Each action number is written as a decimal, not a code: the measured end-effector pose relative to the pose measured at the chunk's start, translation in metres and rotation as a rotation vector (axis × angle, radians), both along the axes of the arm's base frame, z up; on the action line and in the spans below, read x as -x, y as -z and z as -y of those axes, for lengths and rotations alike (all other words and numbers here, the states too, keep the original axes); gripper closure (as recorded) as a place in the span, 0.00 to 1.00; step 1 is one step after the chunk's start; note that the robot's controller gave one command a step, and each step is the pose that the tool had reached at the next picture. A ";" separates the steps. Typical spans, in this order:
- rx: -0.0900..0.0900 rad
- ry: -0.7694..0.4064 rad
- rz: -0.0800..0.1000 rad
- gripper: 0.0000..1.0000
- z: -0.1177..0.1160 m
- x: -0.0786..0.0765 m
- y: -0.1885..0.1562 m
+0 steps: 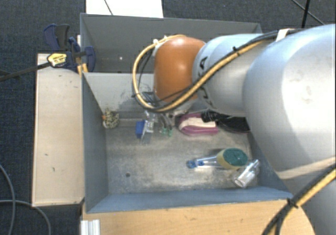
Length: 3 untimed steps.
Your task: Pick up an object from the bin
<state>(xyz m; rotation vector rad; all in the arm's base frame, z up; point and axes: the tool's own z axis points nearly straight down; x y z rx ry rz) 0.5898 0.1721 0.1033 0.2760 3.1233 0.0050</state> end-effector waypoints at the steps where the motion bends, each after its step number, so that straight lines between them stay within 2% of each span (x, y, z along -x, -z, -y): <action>1: 0.000 0.001 0.000 1.00 0.000 -0.002 -0.043; 2: 0.000 0.000 0.001 1.00 -0.001 -0.003 -0.083; 3: 0.000 0.000 0.000 1.00 -0.001 -0.005 -0.093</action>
Offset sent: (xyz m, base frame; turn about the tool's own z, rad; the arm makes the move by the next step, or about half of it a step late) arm 0.0000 0.0000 0.0394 0.0000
